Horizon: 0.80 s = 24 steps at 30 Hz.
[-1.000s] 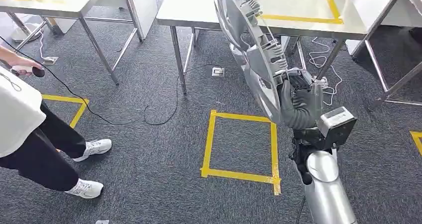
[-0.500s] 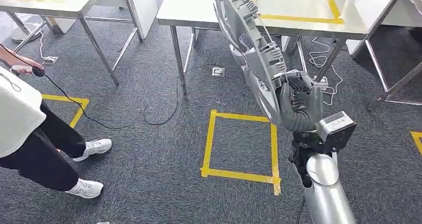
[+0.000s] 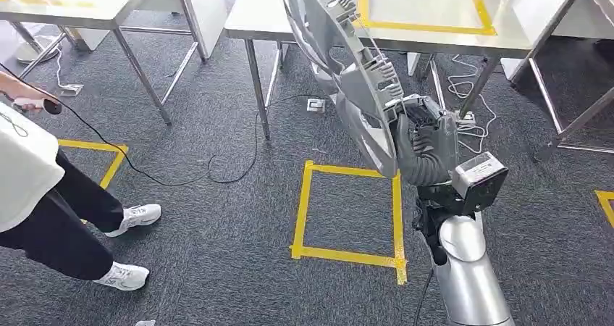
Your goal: Take the parts from the cabinet and place them on the table.
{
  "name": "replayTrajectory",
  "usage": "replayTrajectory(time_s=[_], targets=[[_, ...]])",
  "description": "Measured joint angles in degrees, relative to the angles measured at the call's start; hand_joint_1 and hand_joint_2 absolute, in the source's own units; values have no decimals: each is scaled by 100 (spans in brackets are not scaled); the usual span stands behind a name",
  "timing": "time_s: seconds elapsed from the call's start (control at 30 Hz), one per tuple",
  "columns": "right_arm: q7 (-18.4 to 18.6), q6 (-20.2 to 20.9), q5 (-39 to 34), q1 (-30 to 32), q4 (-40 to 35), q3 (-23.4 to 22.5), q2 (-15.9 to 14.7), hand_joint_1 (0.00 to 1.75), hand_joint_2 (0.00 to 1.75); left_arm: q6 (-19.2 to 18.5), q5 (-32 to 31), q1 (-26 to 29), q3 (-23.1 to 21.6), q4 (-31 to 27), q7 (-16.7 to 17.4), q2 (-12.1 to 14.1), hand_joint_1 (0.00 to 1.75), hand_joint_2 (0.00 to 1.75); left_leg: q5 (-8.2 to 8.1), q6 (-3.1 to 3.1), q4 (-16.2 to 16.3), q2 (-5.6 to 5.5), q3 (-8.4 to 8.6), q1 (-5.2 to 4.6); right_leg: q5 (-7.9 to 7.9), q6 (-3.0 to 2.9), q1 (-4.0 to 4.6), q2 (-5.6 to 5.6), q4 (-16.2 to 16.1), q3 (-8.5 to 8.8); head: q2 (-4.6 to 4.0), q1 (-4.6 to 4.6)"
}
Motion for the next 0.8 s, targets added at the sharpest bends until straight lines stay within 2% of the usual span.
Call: replayTrajectory(time_s=[0.03, 0.07, 0.1, 0.13, 0.2, 0.23, 0.27, 0.3, 0.33, 0.37, 0.4, 0.43, 0.47, 0.5, 0.53, 0.57, 0.6, 0.63, 0.7, 0.73, 0.77, 0.8], targets=[[-2, 2, 0, -15, 9, 0, 2, 175, 175, 0, 4, 5, 0, -11, 4, -2, 0, 175, -74, -71, 103, 24, -10, 18, 233, 90, -34, -188, -575, 265, 0, 4], [-9, 0, -2, -25, 29, 0, 4, 175, 175, 2, 7, 11, 0, -24, 9, 18, 0, 175, -144, -144, 185, 53, -38, -36, 210, 26, 22, -295, -570, 281, 0, 4], [-19, 4, -2, -35, 31, 0, 20, 175, 175, 2, 9, 15, 0, -31, 11, 13, 0, 175, -190, -179, 265, 91, -57, -19, 219, -91, 10, -155, -605, 282, 0, 3], [-24, 4, 0, -31, 37, 0, 24, 175, 175, 2, 9, 23, 0, -46, 11, 15, 0, 175, -192, -188, 259, 119, -47, -16, 201, -166, 23, -120, -571, 260, 0, -9], [-26, 9, -2, -22, 39, 0, 26, 175, 175, 4, 9, 24, 0, -59, 15, 18, 0, 175, -210, -206, 258, 214, -31, 12, 203, -236, 26, -8, -555, 251, 0, -9], [-26, 13, -2, -17, 37, 0, 28, 175, 175, 4, 9, 20, -2, -66, 15, 20, 0, 175, -281, -244, 302, 187, -33, 43, 204, -268, 9, 58, -563, 267, 0, -9], [-26, 20, -2, -26, 37, 0, 30, 175, 175, 4, 9, 18, -2, -74, 15, 22, 0, 175, -413, -258, 492, 80, -103, 60, 211, -297, 10, 89, -563, 271, 0, -13], [-28, 22, -2, -26, 39, 0, 37, 175, 175, 4, 7, 18, -2, -76, 15, 20, 0, 175, -616, -272, 860, -3, -280, 58, 205, -305, 14, 137, -563, 272, 0, -11], [-31, 22, -2, -25, 39, 0, 44, 175, 175, 4, 7, 20, -2, -79, 17, 20, 0, 175, -837, -285, 1359, -50, -528, 58, 204, -308, 26, 196, -562, 270, 0, -13], [-33, 22, -2, -21, 39, 0, 44, 175, 175, 4, 7, 23, -2, -79, 17, 20, 0, 175, -991, -283, 1818, -61, -775, 57, 202, -310, 45, 258, -561, 272, 0, -13], [-33, 22, -2, -17, 44, 0, 44, 175, 175, 4, 9, 24, -2, -79, 15, 20, 0, 175, -1021, -273, 2088, -62, -950, 54, 199, -315, 67, 320, -559, 273, 0, -11], [-33, 22, -2, -9, 50, -2, 44, 175, 175, 4, 9, 23, -2, -79, 17, 20, 0, 175, -899, -234, 2072, -69, -998, 46, 196, -320, 90, 398, -559, 281, 0, -11], [-33, 24, -2, -8, 52, 0, 44, 175, 175, 4, 9, 23, -2, -83, 17, 20, 0, 175, -671, -180, 1811, -89, -919, 26, 194, -324, 115, 473, -560, 293, 0, -11], [-33, 33, -2, -12, 52, 2, 44, 175, 175, 4, 9, 21, -2, -90, 15, 20, 0, 175, -370, -102, 1363, -150, -748, 2, 191, -329, 141, 550, -561, 309, 0, -11], [-33, 35, -2, -21, 52, 2, 46, 175, 175, 4, 9, 21, -2, -94, 15, 20, 0, 175, -69, 5, 847, -285, -537, -41, 189, -332, 163, 624, -565, 329, 0, -11], [-33, 35, -2, -27, 55, 2, 57, 175, 175, 4, 9, 21, -2, -107, 17, 54, 0, 175, 29, 147, 530, -635, -402, -63, 185, -339, 100, 676, -572, 321, 0, -2], [-37, 33, -2, -69, 63, 0, 63, 175, 175, 0, 2, 30, -9, -100, 15, 43, 0, 175, 19, 175, 504, -690, -383, -29, 193, -328, 177, 735, -568, 296, 0, 39], [-39, 33, -2, -63, 85, 0, 85, 175, 175, 11, 4, 39, -9, -109, 15, 61, 0, 175, 8, 181, 478, -632, -367, -88, 199, -316, 53, 789, -568, 275, 0, 1], [-48, 17, -2, -57, 87, -4, 87, 175, 175, 9, 7, 31, -9, -116, 22, 99, 0, 175, 14, 212, 412, -540, -335, -137, 227, -267, 30, 890, -631, 278, 0, -42], [-46, 4, 0, -48, 81, -13, 87, 175, 175, 2, 7, 14, -22, -116, 20, 68, 0, 175, 31, 235, 135, -443, -168, -100, 236, -251, 105, 901, -673, 302, 0, -57], [-48, -4, 4, -31, 85, -22, 79, 175, 175, 2, 7, -5, -39, -122, 20, 81, 0, 175, 86, 179, -13, -391, -71, -61, 166, -274, 133, 544, -557, 232, 0, -41], [-50, -4, 9, -57, 98, -20, 74, 175, 175, 2, 4, -2, -61, -122, 17, 72, 0, 175, 109, 216, -88, -356, -40, -57, -5, -302, 118, 301, -248, 83, 0, 20]])
